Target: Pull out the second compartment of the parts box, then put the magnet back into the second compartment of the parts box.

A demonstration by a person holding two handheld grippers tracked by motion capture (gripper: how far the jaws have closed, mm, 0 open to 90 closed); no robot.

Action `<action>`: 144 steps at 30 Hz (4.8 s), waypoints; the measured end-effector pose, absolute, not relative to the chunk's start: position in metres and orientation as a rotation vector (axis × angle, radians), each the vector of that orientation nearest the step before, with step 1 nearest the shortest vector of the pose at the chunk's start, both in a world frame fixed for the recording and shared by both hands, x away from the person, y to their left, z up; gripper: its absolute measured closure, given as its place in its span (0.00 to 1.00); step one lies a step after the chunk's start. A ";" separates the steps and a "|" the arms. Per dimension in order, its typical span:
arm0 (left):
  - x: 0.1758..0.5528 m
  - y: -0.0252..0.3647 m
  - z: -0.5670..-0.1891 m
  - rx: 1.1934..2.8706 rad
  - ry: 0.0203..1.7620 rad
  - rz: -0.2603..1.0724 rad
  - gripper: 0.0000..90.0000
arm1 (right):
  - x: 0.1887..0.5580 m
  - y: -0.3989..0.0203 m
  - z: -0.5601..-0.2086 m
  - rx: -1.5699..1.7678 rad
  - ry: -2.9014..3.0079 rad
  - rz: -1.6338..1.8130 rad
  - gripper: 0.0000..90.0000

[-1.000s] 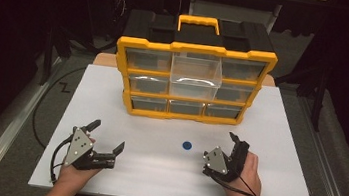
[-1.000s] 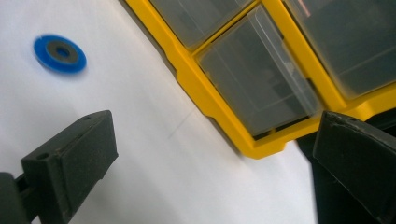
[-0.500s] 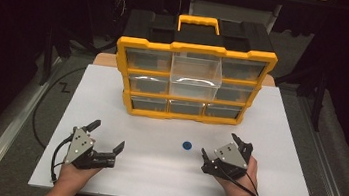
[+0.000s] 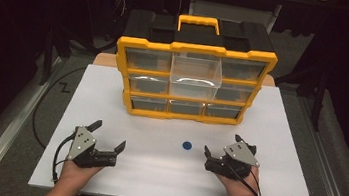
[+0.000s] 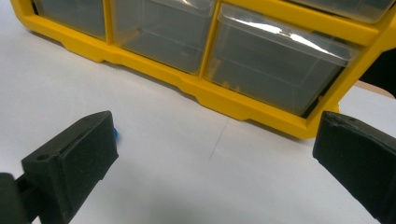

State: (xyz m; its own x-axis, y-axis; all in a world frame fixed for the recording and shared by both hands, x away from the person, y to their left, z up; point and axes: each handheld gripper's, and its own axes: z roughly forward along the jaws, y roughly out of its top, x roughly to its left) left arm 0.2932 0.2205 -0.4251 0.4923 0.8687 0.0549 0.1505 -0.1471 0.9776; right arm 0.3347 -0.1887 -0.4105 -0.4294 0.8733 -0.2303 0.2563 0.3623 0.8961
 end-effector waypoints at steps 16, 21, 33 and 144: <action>0.291 0.218 -0.425 1.615 0.874 0.796 0.01 | 0.340 -0.189 -0.415 1.033 1.985 0.975 0.01; 0.292 0.217 -0.426 1.626 0.876 0.780 0.01 | 0.341 -0.190 -0.416 1.060 2.002 0.960 0.01; 0.291 0.217 -0.425 1.613 0.876 0.798 0.00 | 0.340 -0.191 -0.416 1.091 2.067 0.938 0.01; 0.288 0.215 -0.421 1.588 0.833 0.797 0.00 | 0.393 -0.118 -0.425 0.943 2.573 0.852 0.71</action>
